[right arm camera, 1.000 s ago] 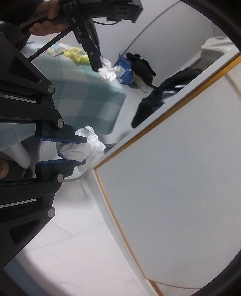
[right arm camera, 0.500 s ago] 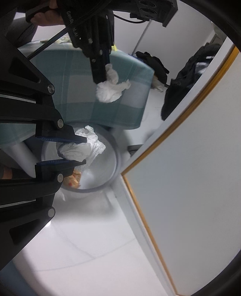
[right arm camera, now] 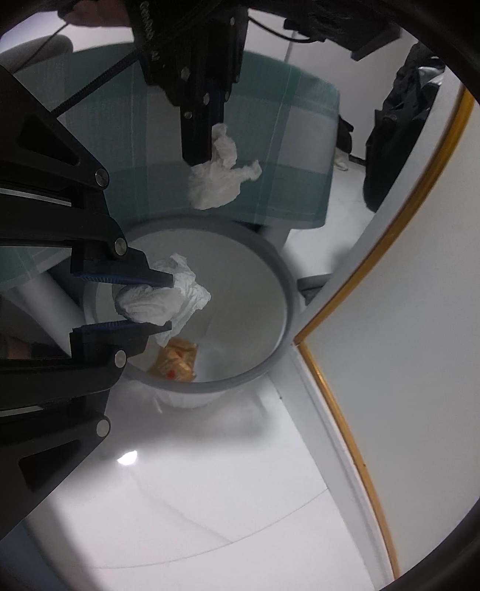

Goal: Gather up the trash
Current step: 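Open both grippers to drop the tissues into the bin, then move both open grippers back over the table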

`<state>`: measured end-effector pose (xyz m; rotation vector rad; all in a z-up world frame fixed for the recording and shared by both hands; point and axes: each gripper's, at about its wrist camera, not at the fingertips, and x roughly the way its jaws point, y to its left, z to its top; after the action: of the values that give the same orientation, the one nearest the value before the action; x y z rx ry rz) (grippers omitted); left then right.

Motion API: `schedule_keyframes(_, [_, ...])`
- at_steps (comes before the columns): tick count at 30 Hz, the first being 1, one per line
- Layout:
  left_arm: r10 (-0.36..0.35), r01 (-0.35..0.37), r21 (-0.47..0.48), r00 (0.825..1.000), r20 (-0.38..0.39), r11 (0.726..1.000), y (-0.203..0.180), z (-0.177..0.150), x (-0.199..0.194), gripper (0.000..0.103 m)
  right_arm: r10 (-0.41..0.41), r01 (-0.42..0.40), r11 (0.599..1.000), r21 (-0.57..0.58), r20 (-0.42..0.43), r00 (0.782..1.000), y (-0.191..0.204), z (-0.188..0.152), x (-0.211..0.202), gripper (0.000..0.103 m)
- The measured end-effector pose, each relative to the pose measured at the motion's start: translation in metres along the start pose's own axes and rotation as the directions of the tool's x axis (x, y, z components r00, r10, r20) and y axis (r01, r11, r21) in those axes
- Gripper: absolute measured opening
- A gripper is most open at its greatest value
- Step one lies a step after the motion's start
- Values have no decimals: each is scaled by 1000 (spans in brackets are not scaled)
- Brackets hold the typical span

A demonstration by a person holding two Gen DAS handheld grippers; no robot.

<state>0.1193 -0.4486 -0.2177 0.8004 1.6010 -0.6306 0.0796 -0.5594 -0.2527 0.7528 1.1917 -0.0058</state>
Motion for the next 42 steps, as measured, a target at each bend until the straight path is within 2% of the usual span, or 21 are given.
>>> schedule_keyframes(2, [-22, 22, -8, 1000, -13, 1000, 0, 2, 2, 6, -1, 1, 1000, 5, -12, 1000, -2, 0, 7, 18])
schedule_keyframes(5, [-40, 40, -31, 999, -16, 999, -1, 3, -2, 9, 13, -13, 1000, 11, -25, 1000, -5, 1, 15, 28])
schedule_keyframes(6, [-46, 45, -32, 999, -17, 998, -1, 3, -2, 12, 10, -10, 1000, 12, -22, 1000, -4, 1, 15, 34])
schedule_keyframes(10, [-27, 27, -41, 999, -19, 999, 0, 2, -2, 22, 29, -29, 1000, 8, -6, 1000, -4, -1, 10, 46])
schedule_keyframes(11, [-29, 28, -42, 999, -18, 999, 1, 2, -2, 23, 31, -31, 999, 8, -2, 1000, -4, -2, 8, 48])
schedule_keyframes(14, [-37, 37, -46, 999, -6, 998, 6, -1, -2, 37, 45, -45, 999, 8, 3, 999, -5, -5, 5, 51])
schedule_keyframes(15, [-34, 34, -49, 999, 4, 998, 8, -1, -3, 41, 45, -45, 999, 8, 3, 999, -5, -5, 4, 51])
schedule_keyframes(19, [-77, 82, -70, 995, 70, 994, 14, -9, -20, 42, 43, -43, 999, 20, 16, 999, -8, -10, -9, 52])
schedule_keyframes(21, [-111, 121, -72, 985, 130, 990, 17, -13, -33, 42, 37, -39, 999, 33, 50, 998, -11, -11, -26, 53])
schedule_keyframes(23, [-121, 138, -62, 967, 222, 988, 18, -24, -53, 42, 30, -32, 999, 24, 81, 996, -8, -11, -41, 59])
schedule_keyframes(26, [-105, 136, -61, 926, 364, 989, 19, -44, -87, 43, -13, 18, 999, -34, 152, 988, 5, -8, -74, 62])
schedule_keyframes(27, [-93, 134, -72, 909, 406, 988, 21, -51, -99, 46, -27, 37, 998, -51, 175, 984, 10, -7, -85, 63])
schedule_keyframes(31, [-22, 114, -129, 823, 568, 985, 30, -82, -139, 65, -57, 84, 992, -98, 250, 967, 39, -3, -123, 66])
schedule_keyframes(32, [1, 110, -149, 801, 598, 983, 33, -90, -148, 67, -57, 87, 991, -105, 264, 963, 44, -3, -130, 67])
schedule_keyframes(34, [26, 126, -186, 760, 649, 974, 41, -107, -164, 68, -62, 104, 987, -124, 302, 951, 60, -3, -147, 71])
schedule_keyframes(35, [32, 136, -199, 746, 665, 970, 45, -114, -170, 69, -65, 115, 984, -137, 320, 945, 69, -3, -155, 71])
schedule_keyframes(37, [66, 148, -237, 705, 706, 960, 56, -132, -184, 75, -72, 140, 976, -167, 358, 931, 88, -4, -171, 72])
schedule_keyframes(39, [100, 152, -268, 671, 735, 951, 68, -145, -191, 82, -77, 165, 968, -189, 404, 911, 108, -4, -189, 74])
schedule_keyframes(40, [127, 152, -291, 649, 750, 944, 75, -155, -198, 84, -77, 174, 966, -193, 424, 902, 117, -5, -195, 75])
schedule_keyframes(42, [158, 155, -317, 620, 768, 936, 83, -166, -202, 84, -76, 197, 958, -211, 474, 877, 139, -6, -208, 75])
